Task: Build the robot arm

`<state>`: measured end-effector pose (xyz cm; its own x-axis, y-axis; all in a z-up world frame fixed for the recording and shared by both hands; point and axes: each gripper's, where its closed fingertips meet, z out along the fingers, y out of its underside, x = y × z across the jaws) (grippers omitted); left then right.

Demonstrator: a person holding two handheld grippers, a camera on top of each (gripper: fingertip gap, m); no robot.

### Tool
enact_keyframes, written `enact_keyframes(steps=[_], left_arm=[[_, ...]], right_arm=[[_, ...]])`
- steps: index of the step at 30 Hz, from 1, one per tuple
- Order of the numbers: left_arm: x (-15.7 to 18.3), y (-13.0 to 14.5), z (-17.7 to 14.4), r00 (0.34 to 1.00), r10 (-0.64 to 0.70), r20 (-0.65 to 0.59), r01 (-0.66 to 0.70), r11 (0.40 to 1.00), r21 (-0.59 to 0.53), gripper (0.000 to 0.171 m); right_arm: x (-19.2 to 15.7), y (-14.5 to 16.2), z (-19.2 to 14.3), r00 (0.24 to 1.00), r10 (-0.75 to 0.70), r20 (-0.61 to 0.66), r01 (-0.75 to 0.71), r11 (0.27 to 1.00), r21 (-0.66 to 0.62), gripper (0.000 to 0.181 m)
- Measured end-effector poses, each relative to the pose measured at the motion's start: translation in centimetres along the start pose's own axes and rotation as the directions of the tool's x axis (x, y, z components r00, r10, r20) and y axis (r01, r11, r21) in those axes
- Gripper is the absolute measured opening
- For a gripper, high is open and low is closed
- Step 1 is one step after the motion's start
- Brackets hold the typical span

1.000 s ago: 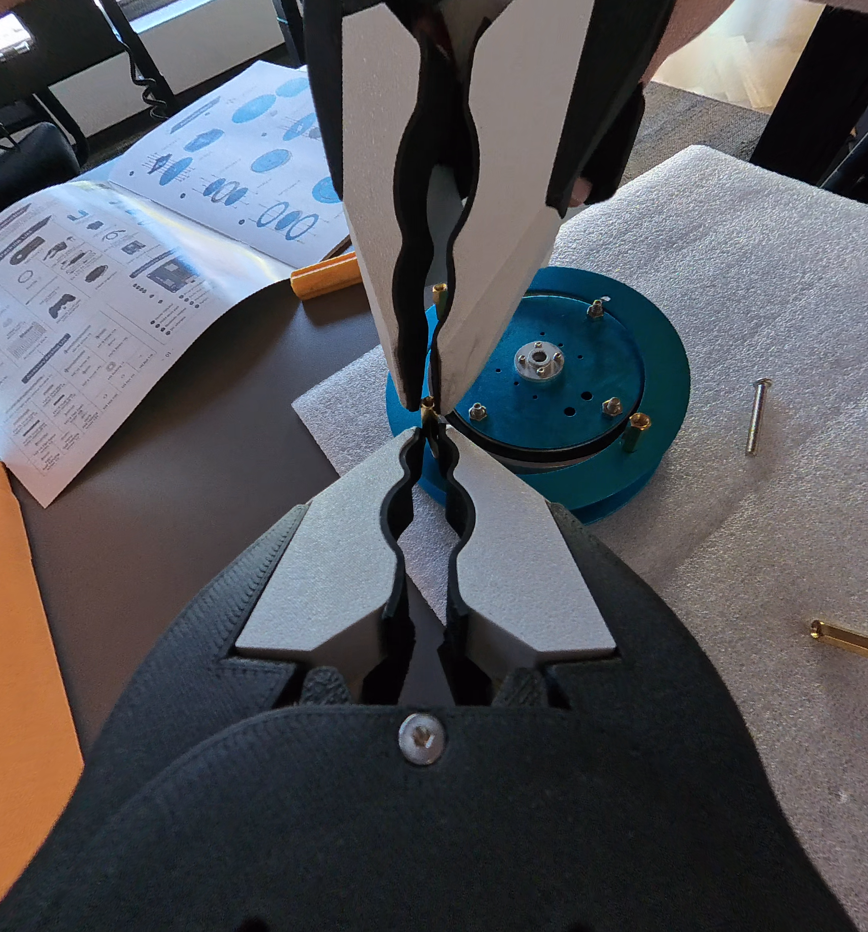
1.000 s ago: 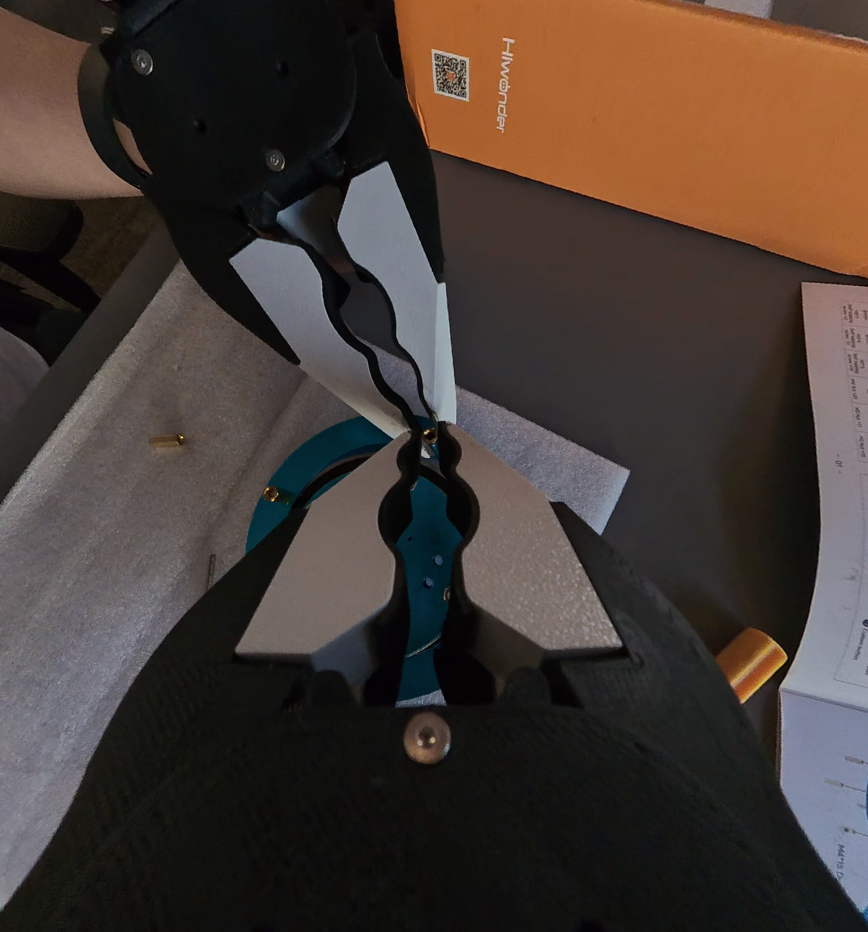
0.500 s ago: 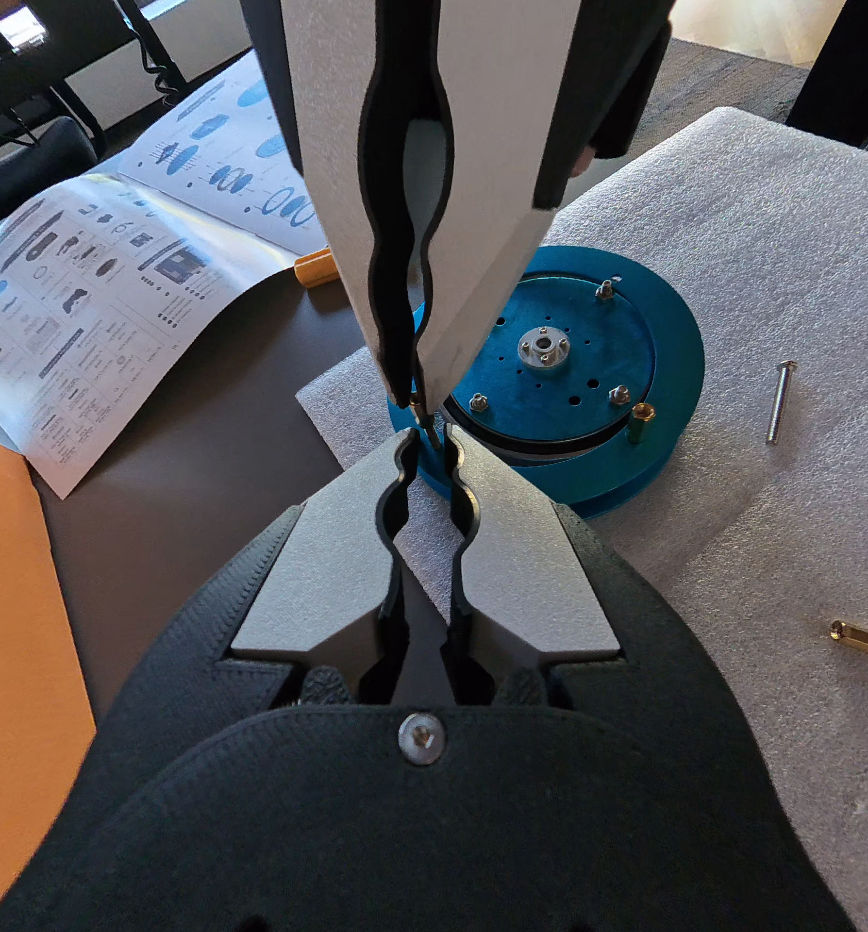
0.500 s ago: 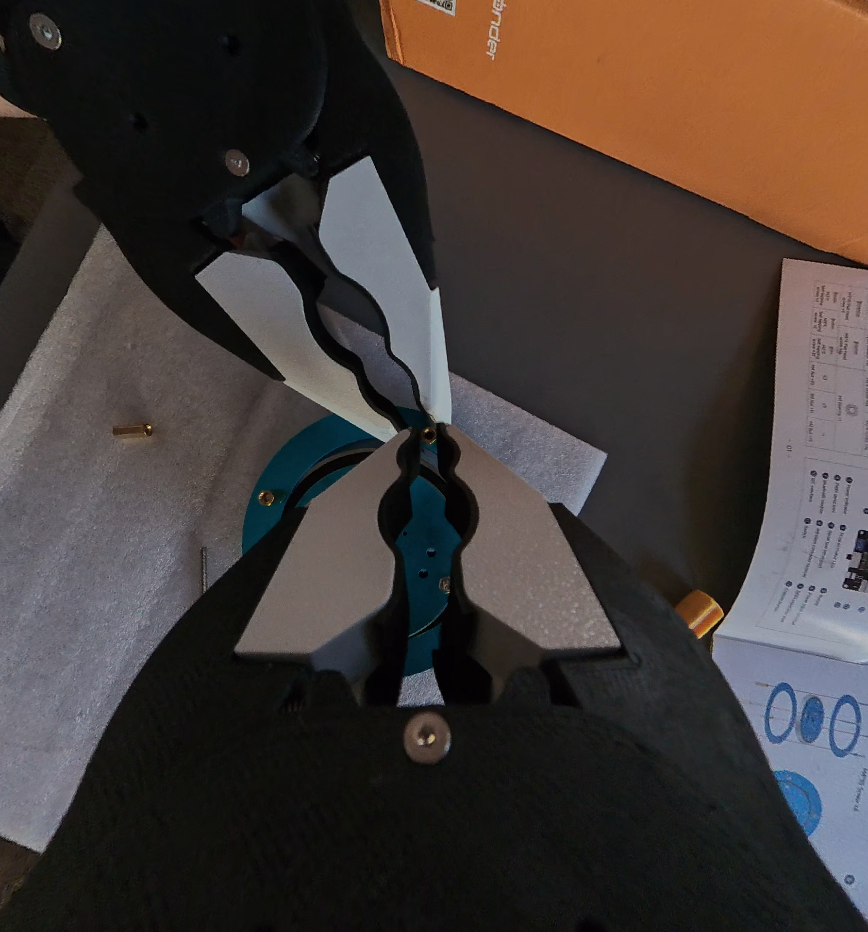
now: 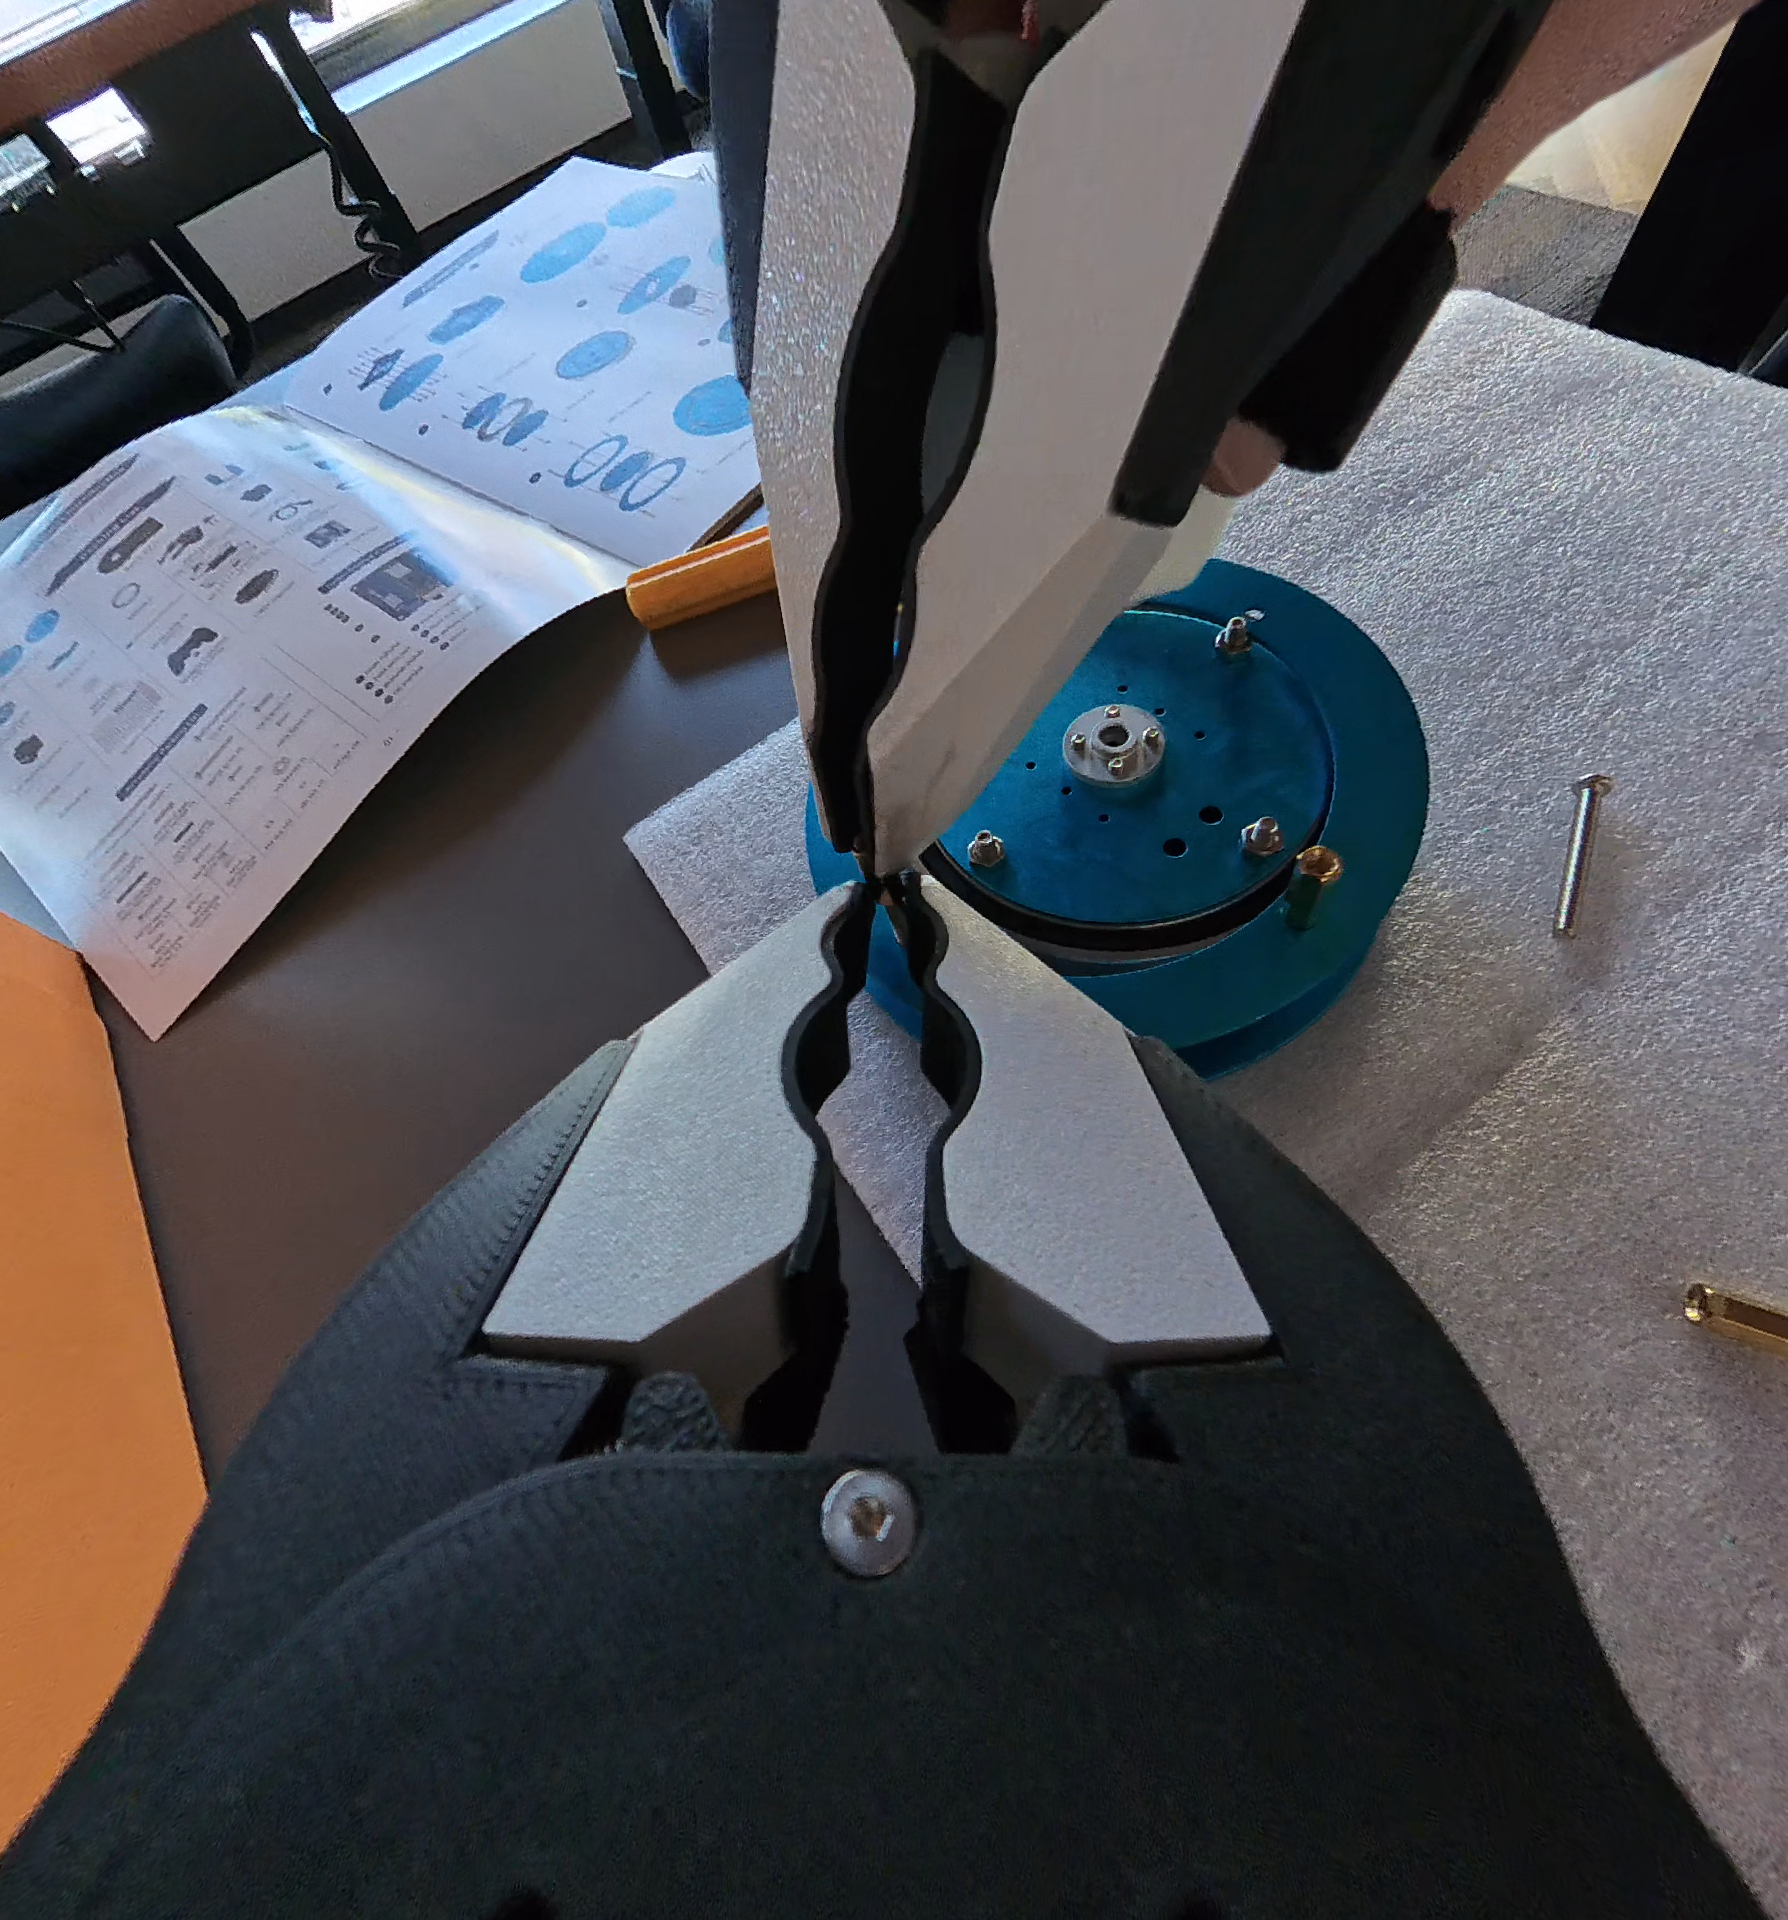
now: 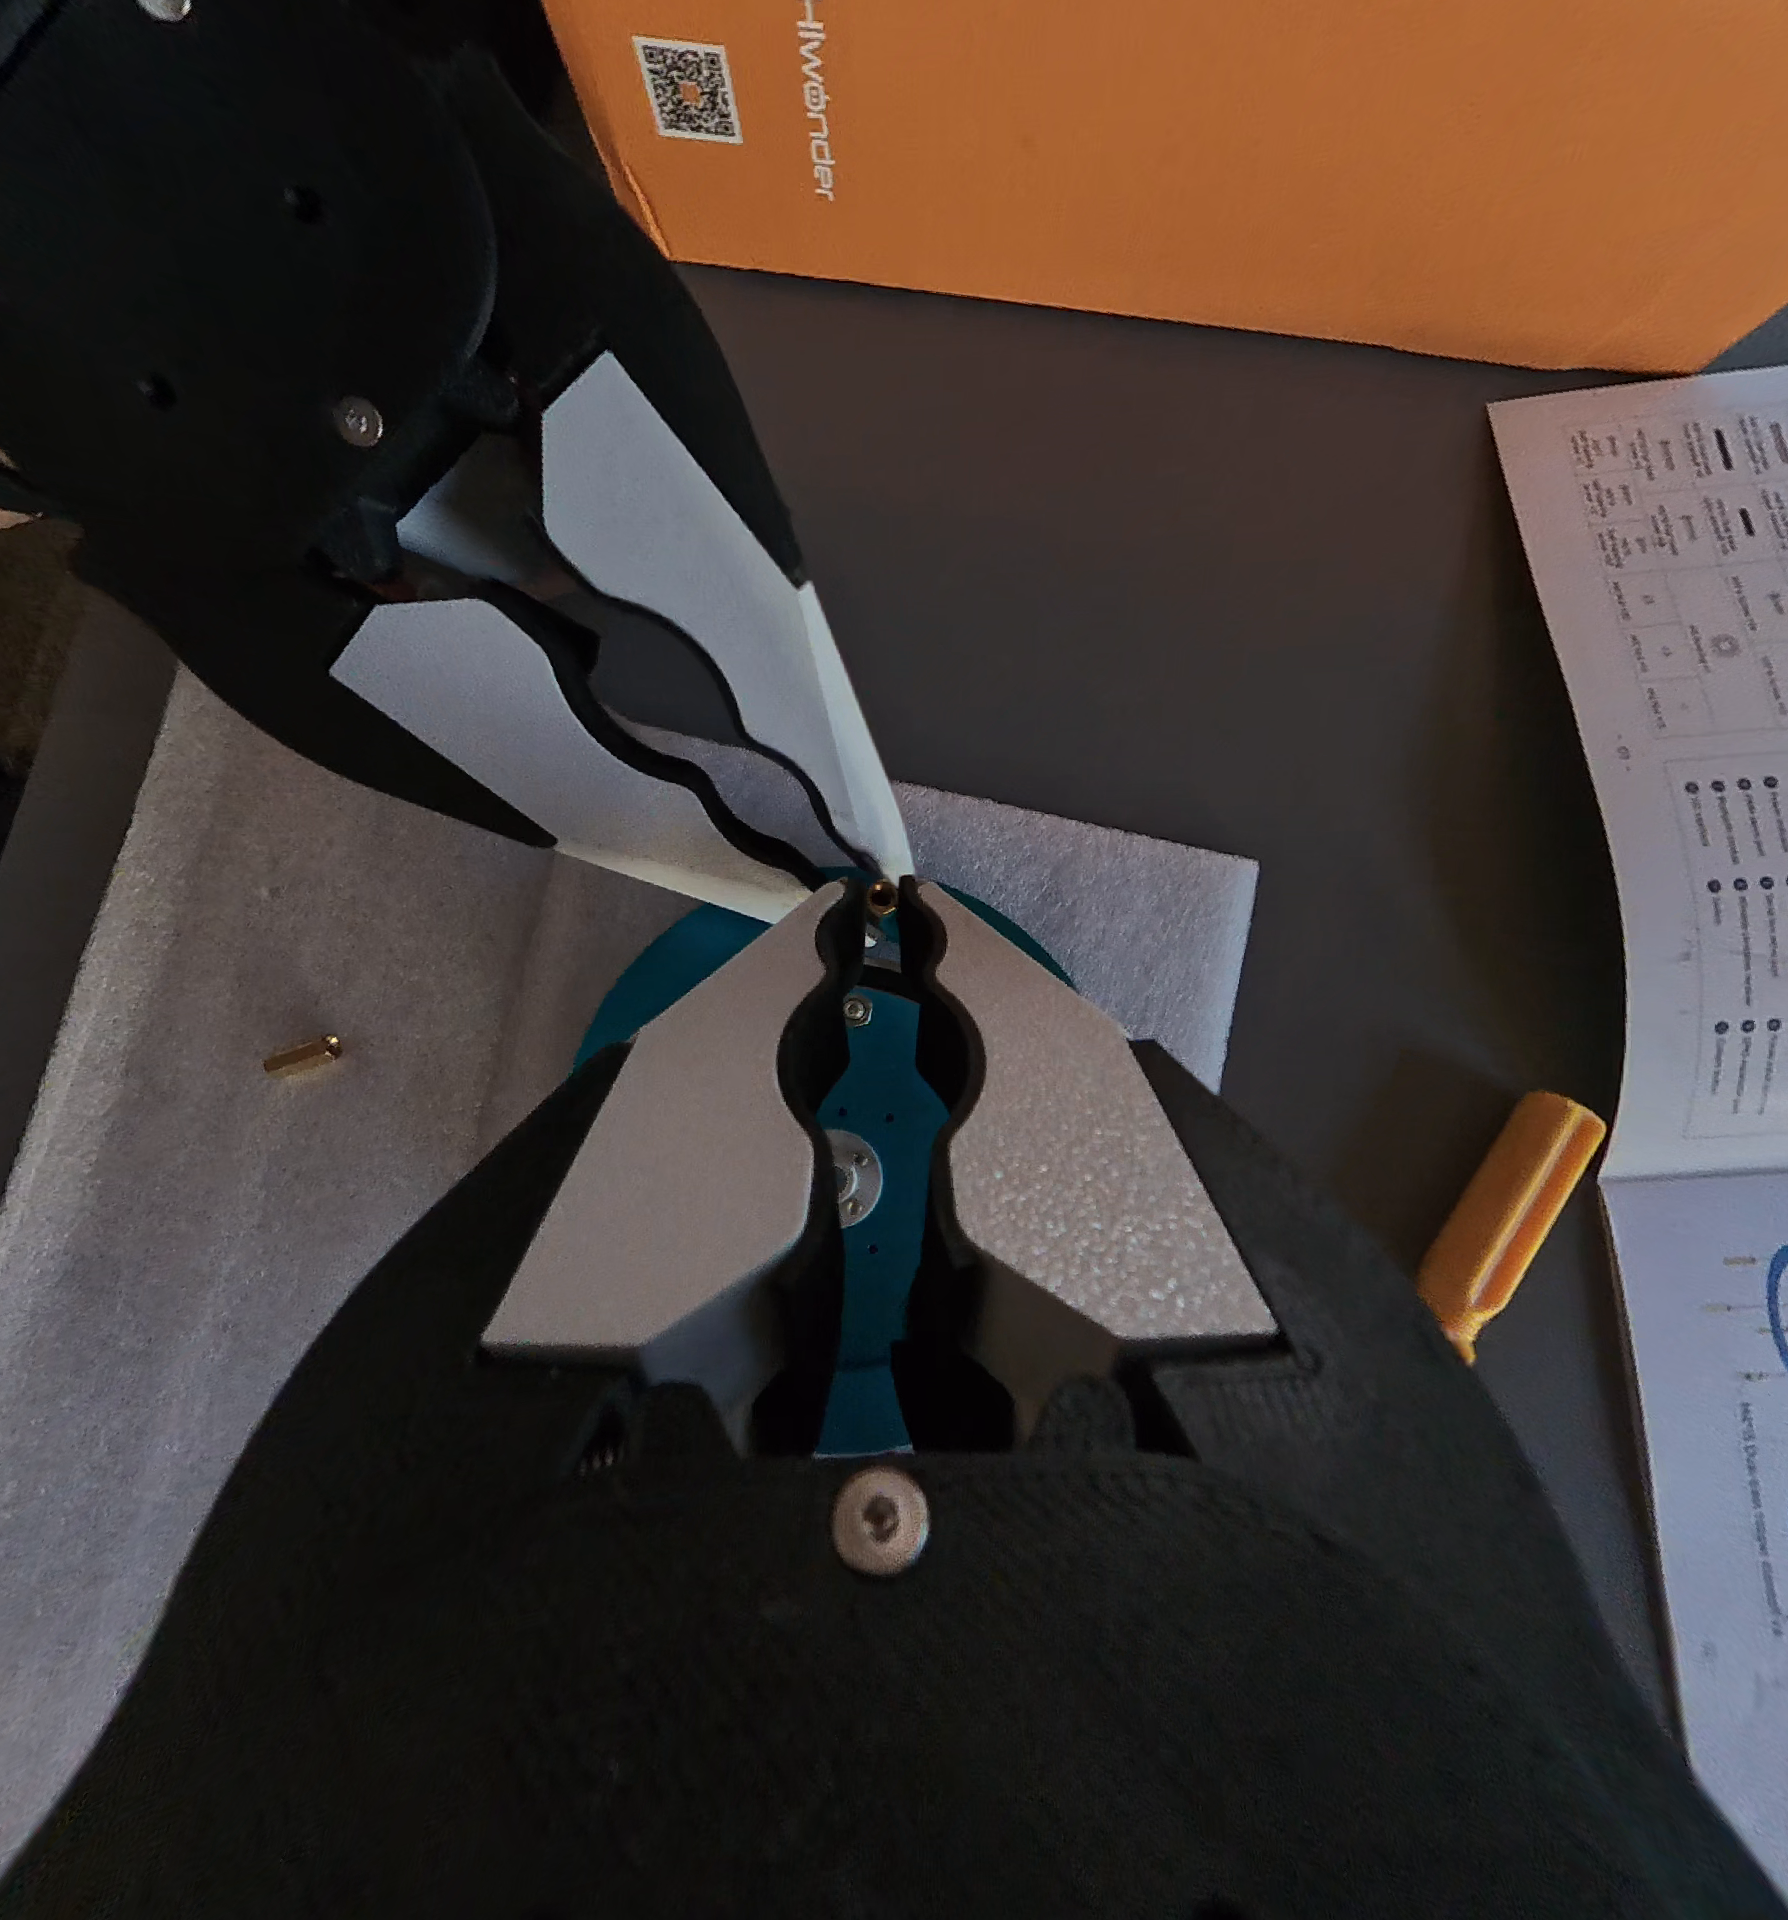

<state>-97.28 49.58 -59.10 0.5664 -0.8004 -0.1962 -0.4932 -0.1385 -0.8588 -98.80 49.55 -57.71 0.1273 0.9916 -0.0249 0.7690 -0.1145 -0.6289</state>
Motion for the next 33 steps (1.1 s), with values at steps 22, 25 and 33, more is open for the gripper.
enact_keyframes(steps=[22,25,33], left_arm=[[-0.1,0.1,0.1,1.0,-0.006,-0.008,0.006,1.0,-0.001,0.004],[-0.2,0.3,0.2,1.0,-0.008,-0.002,0.008,1.0,-0.009,0.004],[-0.2,0.2,0.1,1.0,-0.01,-0.003,0.01,1.0,-0.006,0.003]], right_arm=[[-1.0,0.6,-0.2,0.976,-0.152,0.156,0.145,0.988,0.057,0.019],[-0.9,0.9,-0.4,0.978,-0.13,0.161,0.125,0.991,0.045,0.014],[-0.4,0.7,-0.3,0.981,-0.15,0.127,0.144,0.988,0.052,0.012]])
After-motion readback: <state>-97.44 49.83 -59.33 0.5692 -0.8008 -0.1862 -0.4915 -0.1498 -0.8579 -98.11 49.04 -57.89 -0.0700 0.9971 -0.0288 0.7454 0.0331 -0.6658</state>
